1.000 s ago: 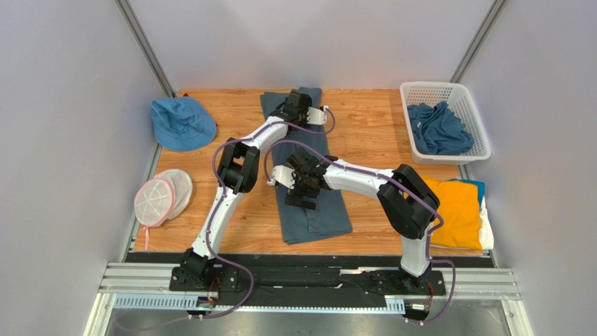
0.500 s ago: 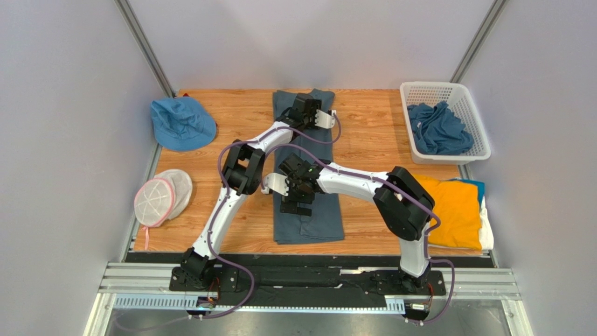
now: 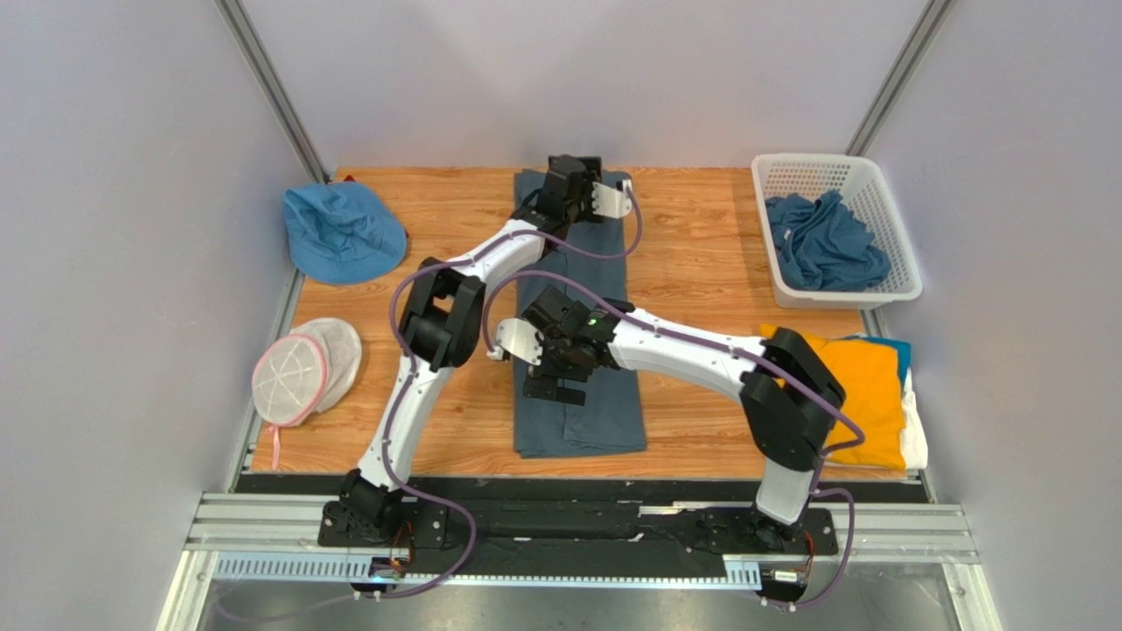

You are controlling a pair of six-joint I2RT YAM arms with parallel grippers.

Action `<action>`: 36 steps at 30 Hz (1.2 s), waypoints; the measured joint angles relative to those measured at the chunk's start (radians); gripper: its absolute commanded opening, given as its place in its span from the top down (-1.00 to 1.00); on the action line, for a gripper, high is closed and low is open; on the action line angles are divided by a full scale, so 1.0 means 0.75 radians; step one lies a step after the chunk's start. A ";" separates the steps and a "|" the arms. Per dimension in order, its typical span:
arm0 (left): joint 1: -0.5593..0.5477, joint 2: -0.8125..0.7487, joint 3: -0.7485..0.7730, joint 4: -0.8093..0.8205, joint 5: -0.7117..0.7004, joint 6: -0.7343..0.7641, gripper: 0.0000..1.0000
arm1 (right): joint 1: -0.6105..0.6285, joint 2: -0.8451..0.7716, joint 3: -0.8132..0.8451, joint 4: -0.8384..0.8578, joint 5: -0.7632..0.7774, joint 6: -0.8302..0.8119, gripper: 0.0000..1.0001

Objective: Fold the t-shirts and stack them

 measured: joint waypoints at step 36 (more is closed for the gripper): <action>-0.280 -1.609 -1.693 -0.945 0.842 -0.886 -0.55 | -0.043 -0.726 -0.816 -0.031 -0.122 0.124 -0.85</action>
